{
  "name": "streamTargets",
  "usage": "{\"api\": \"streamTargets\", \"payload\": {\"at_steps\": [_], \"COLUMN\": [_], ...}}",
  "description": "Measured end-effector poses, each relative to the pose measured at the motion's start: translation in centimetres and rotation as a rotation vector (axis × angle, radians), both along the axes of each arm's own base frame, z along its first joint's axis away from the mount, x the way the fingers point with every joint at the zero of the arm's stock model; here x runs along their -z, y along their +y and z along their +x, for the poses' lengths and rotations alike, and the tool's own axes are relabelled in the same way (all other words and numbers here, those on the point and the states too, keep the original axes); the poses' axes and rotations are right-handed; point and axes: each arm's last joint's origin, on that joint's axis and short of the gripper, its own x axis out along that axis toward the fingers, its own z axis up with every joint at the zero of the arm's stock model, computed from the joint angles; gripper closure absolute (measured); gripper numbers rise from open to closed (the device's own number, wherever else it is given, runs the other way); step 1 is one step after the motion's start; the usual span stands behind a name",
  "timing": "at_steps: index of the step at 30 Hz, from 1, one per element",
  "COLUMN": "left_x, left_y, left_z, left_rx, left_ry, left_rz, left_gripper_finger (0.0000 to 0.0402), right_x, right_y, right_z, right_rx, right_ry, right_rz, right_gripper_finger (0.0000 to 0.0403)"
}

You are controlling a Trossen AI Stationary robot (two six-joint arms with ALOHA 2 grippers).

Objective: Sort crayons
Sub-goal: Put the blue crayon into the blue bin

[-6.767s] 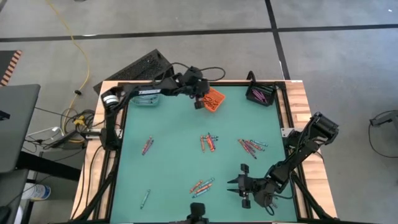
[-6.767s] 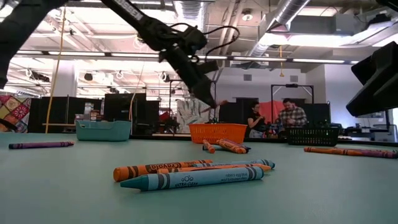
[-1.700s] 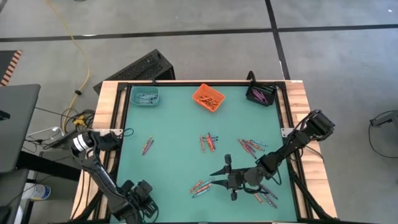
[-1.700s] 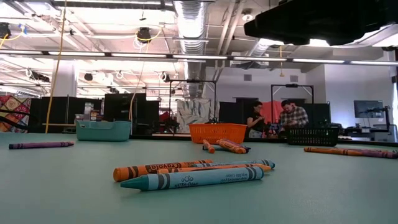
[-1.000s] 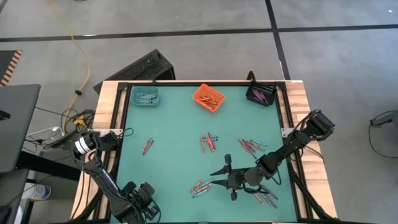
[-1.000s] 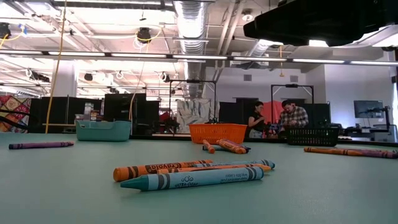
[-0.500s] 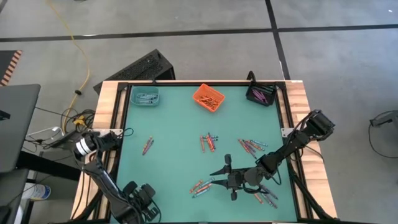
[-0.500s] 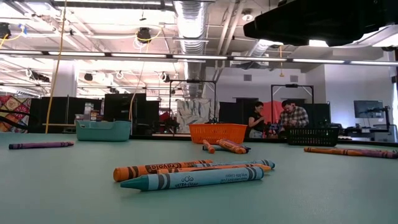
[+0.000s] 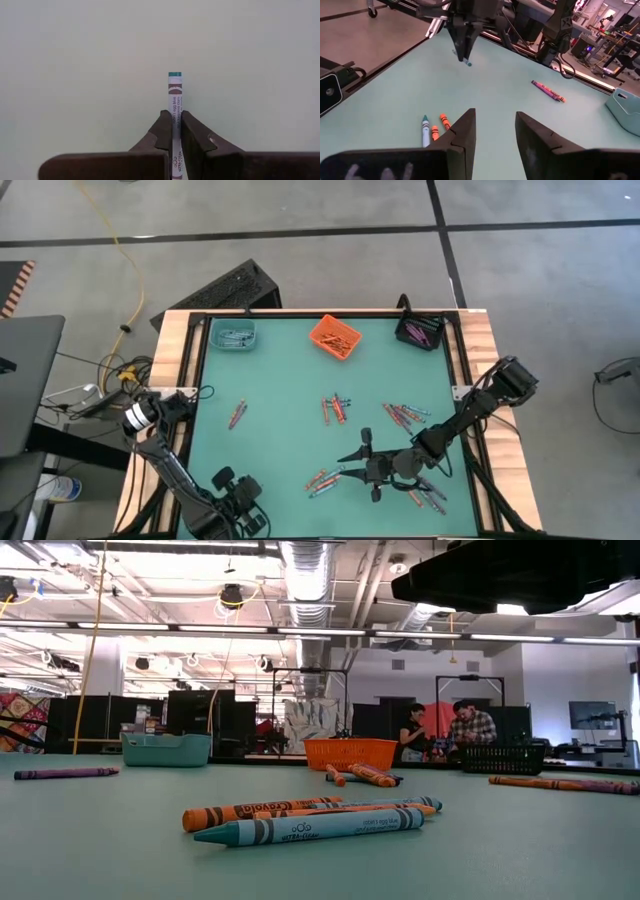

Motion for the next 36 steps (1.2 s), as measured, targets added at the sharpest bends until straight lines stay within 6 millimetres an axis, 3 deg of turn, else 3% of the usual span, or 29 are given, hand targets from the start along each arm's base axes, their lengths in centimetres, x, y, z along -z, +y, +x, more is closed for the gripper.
{"api": "streamTargets", "payload": {"at_steps": [17, 26, 36], "left_x": [-3.4, -5.6, -7.4], "left_y": [2.4, 6.1, 12.5], "left_z": [3.4, 4.9, 7.8], "left_rx": [0.149, 0.216, 0.333], "left_ry": [0.008, 0.205, 0.457], "left_rz": [0.244, 0.476, 0.640], "left_gripper_finger": [0.0398, 0.0398, 0.0398], "right_x": [0.0, 0.2, 0.5], "right_y": [0.0, 0.0, 0.4], "right_z": [0.0, -0.1, -0.5], "right_rx": [0.003, 0.021, 0.019], "right_ry": [0.001, 0.028, 0.066], "right_rz": [0.012, 0.072, 0.163], "right_gripper_finger": [0.0270, 0.0270, 0.0270]}}
